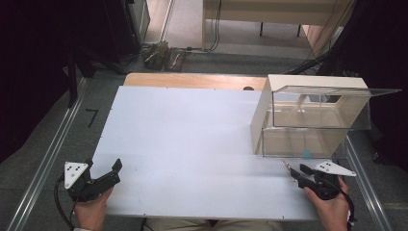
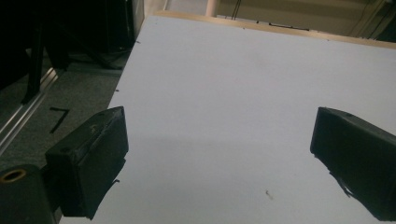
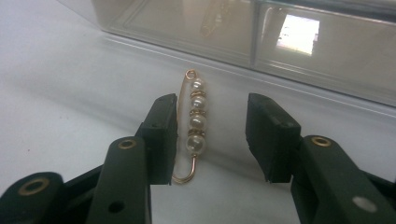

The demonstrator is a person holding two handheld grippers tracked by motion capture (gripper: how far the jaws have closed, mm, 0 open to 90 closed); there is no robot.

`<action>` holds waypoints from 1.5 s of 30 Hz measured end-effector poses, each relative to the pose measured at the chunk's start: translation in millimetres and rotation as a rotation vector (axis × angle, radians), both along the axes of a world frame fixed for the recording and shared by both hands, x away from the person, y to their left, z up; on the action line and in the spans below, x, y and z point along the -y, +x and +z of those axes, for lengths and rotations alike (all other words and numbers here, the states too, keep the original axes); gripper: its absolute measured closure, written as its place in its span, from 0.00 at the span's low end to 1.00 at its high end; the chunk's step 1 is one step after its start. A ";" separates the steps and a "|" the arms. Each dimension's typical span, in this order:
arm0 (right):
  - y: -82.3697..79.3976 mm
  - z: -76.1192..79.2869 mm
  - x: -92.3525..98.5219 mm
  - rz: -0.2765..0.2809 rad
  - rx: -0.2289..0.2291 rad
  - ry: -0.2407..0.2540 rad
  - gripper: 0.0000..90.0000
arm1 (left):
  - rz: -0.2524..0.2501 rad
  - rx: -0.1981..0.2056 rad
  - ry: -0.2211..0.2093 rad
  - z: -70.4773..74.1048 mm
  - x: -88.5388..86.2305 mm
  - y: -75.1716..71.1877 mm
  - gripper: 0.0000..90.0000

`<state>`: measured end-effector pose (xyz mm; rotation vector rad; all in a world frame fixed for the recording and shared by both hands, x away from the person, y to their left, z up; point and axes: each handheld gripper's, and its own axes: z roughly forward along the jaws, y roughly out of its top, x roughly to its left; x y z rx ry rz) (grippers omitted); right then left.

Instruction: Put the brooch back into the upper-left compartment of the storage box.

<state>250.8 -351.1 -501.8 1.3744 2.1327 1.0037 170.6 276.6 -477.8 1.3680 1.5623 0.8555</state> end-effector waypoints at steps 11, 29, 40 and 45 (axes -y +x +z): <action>4.9 -3.6 -2.8 0.014 -0.020 -0.013 0.65 | 0.000 0.000 -0.001 0.0 0.0 -0.1 0.04; 8.8 -5.8 -8.0 0.027 -0.028 -0.030 0.79 | -0.001 -0.001 -0.002 0.0 0.0 -0.2 0.04; 8.5 -5.7 -9.5 0.023 -0.032 -0.040 0.87 | -0.005 -0.006 0.002 0.0 0.3 -0.2 0.04; 8.9 -5.5 -9.8 0.028 -0.031 -0.044 0.88 | -0.004 -0.006 0.000 0.0 0.3 -0.2 0.04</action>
